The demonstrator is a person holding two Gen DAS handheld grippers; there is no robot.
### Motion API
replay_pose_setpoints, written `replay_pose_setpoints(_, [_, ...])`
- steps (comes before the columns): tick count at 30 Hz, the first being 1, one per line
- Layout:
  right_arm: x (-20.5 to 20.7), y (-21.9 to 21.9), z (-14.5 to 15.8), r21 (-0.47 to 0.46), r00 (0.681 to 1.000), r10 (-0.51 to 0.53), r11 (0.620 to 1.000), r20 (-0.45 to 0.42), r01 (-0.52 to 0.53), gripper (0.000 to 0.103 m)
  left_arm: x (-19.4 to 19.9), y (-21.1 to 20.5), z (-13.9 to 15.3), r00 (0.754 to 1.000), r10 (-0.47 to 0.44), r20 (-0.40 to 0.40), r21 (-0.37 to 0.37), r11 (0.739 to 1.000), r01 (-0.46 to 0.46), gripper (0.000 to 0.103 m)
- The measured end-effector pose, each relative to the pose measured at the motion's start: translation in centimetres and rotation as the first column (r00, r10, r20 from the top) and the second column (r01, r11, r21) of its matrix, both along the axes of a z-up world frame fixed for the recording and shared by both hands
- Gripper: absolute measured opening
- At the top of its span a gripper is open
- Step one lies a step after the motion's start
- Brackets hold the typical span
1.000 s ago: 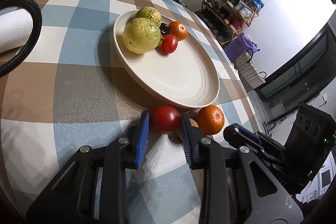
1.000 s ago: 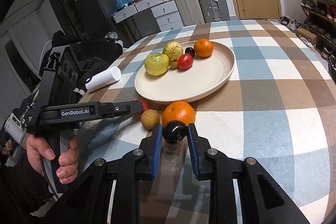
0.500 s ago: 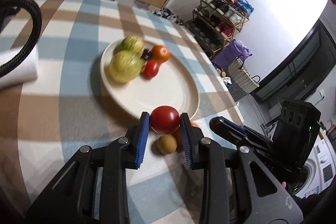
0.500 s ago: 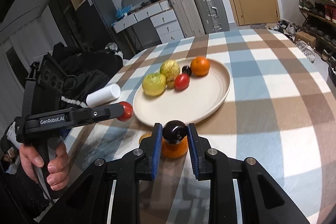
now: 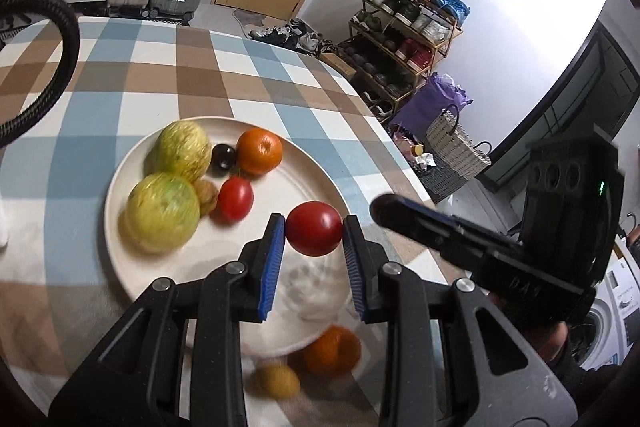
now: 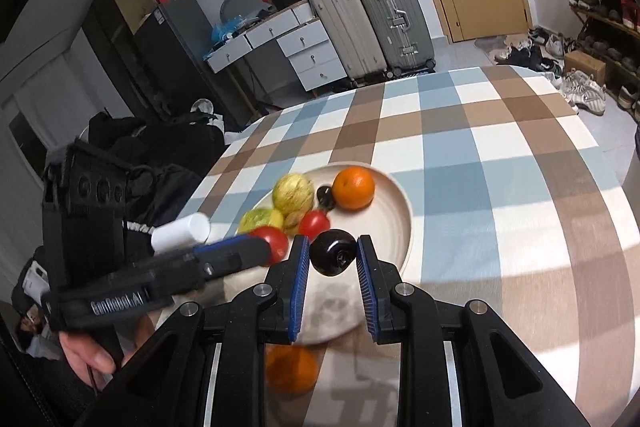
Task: Organize fruits
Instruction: 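Carry both fruits onto the plate and open both tools to release them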
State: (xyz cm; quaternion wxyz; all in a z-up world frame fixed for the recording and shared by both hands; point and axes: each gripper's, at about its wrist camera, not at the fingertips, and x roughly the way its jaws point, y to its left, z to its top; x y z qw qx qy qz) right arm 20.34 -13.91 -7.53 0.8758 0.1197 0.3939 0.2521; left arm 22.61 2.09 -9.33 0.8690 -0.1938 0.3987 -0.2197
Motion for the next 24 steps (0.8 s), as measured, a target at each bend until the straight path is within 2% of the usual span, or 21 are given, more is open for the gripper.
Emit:
replay_pose_setpoints(6, [3.9,0.0,-0.4,0.008,1.000,0.003,1.000,-0.028,-0.003,0.024,2.6,-1.1,-1.2,1.000,0.000,-0.016,0.011,1.000,0.000,0.027])
replay_pose_setpoints(13, [7.3,-0.1,-1.9,0.036,0.998,0.005,0.999,-0.070,-0.003,0.024,5.4,-2.8,-2.3,1.000,-0.010,-0.014,0.057,0.998,0.011,0.027])
replay_pose_setpoints(24, [9.2,0.4,-4.2,0.041,0.992,0.020,0.999,-0.123,-0.015,0.025,7.0,-4.2,-4.0,0.999,-0.029,-0.024,0.114,0.993,0.032,0.027])
